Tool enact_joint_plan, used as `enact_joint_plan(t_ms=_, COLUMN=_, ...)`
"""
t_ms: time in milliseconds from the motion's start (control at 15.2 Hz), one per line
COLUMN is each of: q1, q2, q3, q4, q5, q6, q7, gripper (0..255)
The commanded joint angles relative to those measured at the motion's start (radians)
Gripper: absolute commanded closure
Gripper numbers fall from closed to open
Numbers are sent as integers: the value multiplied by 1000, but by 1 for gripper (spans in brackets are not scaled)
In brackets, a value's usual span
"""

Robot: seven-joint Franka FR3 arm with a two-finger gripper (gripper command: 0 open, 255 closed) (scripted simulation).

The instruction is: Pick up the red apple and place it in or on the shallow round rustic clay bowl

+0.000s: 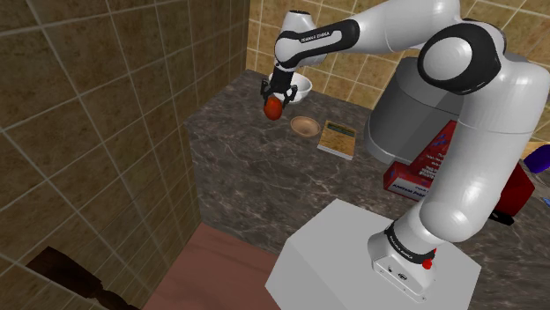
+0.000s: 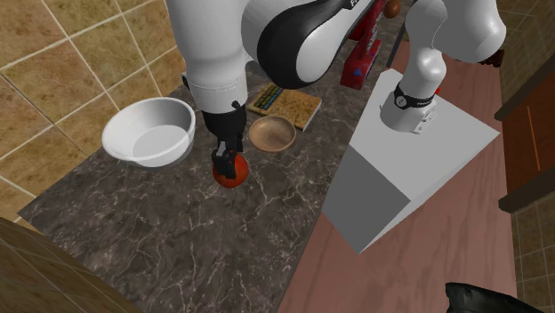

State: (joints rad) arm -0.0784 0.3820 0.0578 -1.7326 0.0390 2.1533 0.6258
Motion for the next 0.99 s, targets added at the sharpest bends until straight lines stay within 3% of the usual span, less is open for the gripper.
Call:
enact_joint_plan(t_ms=0, q1=-1, q2=-7, q3=0, q4=13, q5=0, q6=-21, q7=0, gripper=255)
enact_joint_plan(t_ms=924, q1=-2, q2=-62, q3=0, q4=126, q5=0, q6=-188, q7=7, gripper=255)
